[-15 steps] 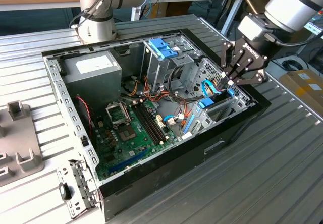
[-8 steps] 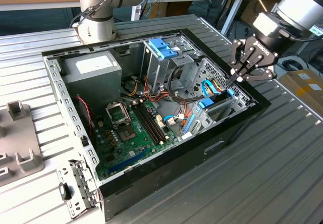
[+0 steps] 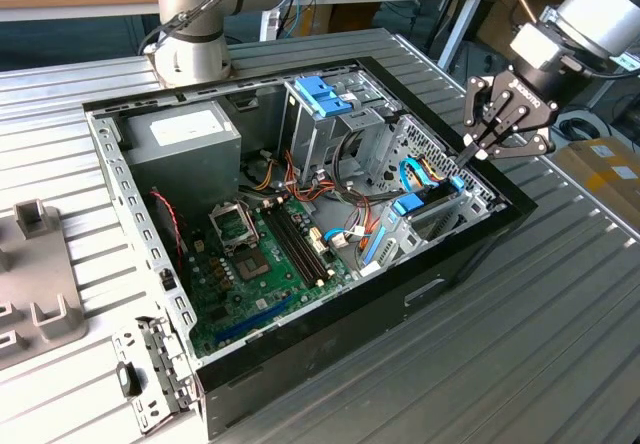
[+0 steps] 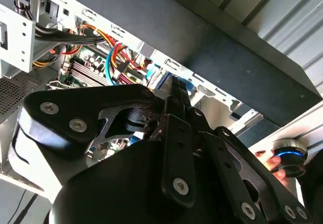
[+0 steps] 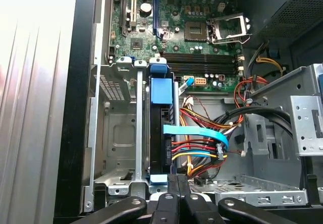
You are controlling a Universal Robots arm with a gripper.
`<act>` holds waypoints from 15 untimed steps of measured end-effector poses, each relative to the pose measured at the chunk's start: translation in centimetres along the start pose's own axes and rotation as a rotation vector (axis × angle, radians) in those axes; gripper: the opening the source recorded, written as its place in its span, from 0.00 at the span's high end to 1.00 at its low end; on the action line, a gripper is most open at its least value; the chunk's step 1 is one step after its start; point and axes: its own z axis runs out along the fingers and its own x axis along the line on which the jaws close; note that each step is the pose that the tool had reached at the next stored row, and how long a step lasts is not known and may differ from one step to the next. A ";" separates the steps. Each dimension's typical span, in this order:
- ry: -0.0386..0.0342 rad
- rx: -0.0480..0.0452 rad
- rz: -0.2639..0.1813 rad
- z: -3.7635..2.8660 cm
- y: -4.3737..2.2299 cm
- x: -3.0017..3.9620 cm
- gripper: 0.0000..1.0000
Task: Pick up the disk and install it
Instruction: 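Insert the second disk wire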
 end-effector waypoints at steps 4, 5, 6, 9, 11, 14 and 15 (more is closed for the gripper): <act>0.0009 0.0610 -0.005 0.03 -0.01 0.00 0.90; 0.0012 0.0740 -0.006 0.03 0.00 0.01 0.90; 0.0013 0.0880 -0.007 0.05 0.01 0.01 0.90; 0.0014 0.0935 -0.008 0.05 -0.01 0.01 0.90; 0.0014 0.0941 -0.008 0.05 -0.01 0.00 0.90; 0.0014 0.0951 -0.008 0.05 -0.01 0.01 0.90; 0.0014 0.0953 -0.008 0.05 -0.01 0.00 0.90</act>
